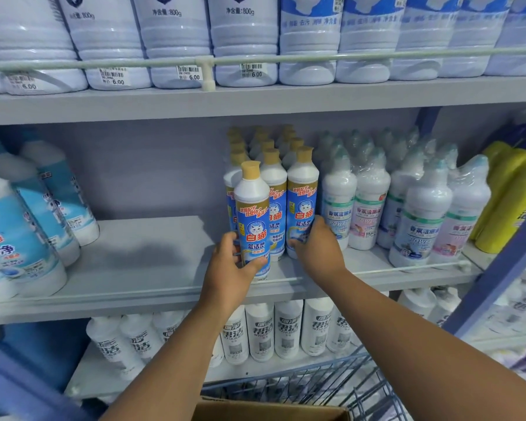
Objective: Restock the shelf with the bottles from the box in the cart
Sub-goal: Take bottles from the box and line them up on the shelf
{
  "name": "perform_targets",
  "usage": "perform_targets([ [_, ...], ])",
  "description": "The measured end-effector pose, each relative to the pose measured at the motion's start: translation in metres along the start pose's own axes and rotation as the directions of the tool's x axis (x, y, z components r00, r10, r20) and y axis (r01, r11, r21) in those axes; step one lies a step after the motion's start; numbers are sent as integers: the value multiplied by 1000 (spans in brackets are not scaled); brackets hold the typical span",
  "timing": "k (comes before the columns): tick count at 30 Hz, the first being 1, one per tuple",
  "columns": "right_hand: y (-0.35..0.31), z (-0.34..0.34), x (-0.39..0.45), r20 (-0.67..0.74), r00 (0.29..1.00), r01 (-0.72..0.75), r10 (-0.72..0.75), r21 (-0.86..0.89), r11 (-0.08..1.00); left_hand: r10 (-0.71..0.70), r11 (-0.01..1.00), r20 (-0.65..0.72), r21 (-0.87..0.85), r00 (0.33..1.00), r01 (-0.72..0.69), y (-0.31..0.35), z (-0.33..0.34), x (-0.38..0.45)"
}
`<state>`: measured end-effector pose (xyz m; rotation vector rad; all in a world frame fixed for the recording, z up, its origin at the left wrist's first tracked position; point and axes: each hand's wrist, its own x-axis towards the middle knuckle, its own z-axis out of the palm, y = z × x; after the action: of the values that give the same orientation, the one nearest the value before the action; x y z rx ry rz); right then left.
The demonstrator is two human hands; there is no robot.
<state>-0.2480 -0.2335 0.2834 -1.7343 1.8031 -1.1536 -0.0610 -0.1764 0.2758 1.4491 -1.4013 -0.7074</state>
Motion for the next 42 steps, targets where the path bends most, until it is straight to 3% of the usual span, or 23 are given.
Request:
perform_targets([
  [6, 4, -13, -12, 83, 995, -66, 58, 96, 993, -36, 997, 62, -67, 997, 40, 14, -2, -4],
  [10, 7, -26, -36, 15, 1000, 16, -17, 67, 998, -63, 995, 100, -75, 993, 70, 21, 11, -6],
  [15, 7, -42, -54, 188, 979, 30, -79, 248, 968, -42, 998, 147, -33, 988, 48, 33, 36, -10],
  [18, 7, -45, -53, 159, 981, 67, -108, 240, 968, -32, 999, 152, -1, 988, 33, 36, 48, -8],
  [22, 7, -49, -50, 103, 992, 52, -75, 207, 977, 25, 995, 195, 87, 980, -42, 39, 59, -8],
  [27, 10, -55, -42, 145, 988, 31, -57, 174, 984, 45, 972, 204, 218, 978, -90, 40, 63, -10],
  [34, 19, -59, -38, 244, 969, 10, -47, 152, 988, 155, 817, 217, 520, 964, -248, 13, 45, -28],
  [39, 25, -58, -59, 184, 969, 172, -163, -35, 984, 212, 628, 269, 699, 940, -342, -8, 26, -45],
  [42, 32, -56, -71, 180, 966, 235, -184, -331, 914, 219, 600, 248, 729, 944, -331, -16, 13, -62],
])
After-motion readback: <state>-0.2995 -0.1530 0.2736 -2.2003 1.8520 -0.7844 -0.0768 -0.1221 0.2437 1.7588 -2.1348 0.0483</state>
